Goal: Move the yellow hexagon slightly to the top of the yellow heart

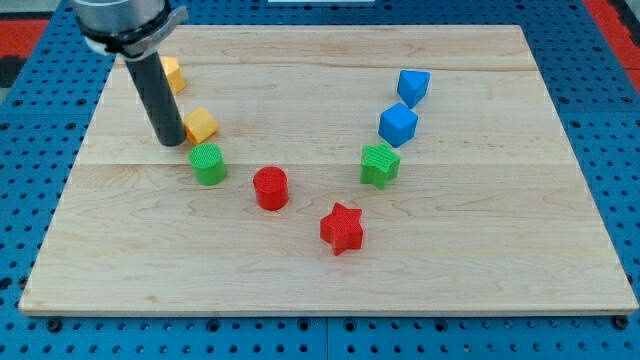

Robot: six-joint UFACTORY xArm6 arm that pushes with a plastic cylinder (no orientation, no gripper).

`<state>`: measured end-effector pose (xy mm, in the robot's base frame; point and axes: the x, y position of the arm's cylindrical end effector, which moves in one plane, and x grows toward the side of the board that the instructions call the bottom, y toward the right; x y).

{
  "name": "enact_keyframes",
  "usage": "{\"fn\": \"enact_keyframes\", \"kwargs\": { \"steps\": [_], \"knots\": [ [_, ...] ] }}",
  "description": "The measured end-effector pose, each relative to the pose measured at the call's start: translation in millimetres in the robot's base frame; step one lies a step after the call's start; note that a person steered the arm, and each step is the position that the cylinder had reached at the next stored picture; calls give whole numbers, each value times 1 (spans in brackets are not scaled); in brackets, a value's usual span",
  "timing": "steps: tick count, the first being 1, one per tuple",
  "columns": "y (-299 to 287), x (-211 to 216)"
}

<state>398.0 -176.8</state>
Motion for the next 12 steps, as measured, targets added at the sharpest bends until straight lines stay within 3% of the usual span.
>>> {"fn": "enact_keyframes", "kwargs": {
  "steps": [1,2,3,7,8,9,10,12],
  "knots": [
    [-57,-1],
    [-106,-43],
    [-105,-76],
    [-37,-100],
    [-53,-101],
    [-107,-100],
    [-111,-76],
    [-42,38]
  ]
}}
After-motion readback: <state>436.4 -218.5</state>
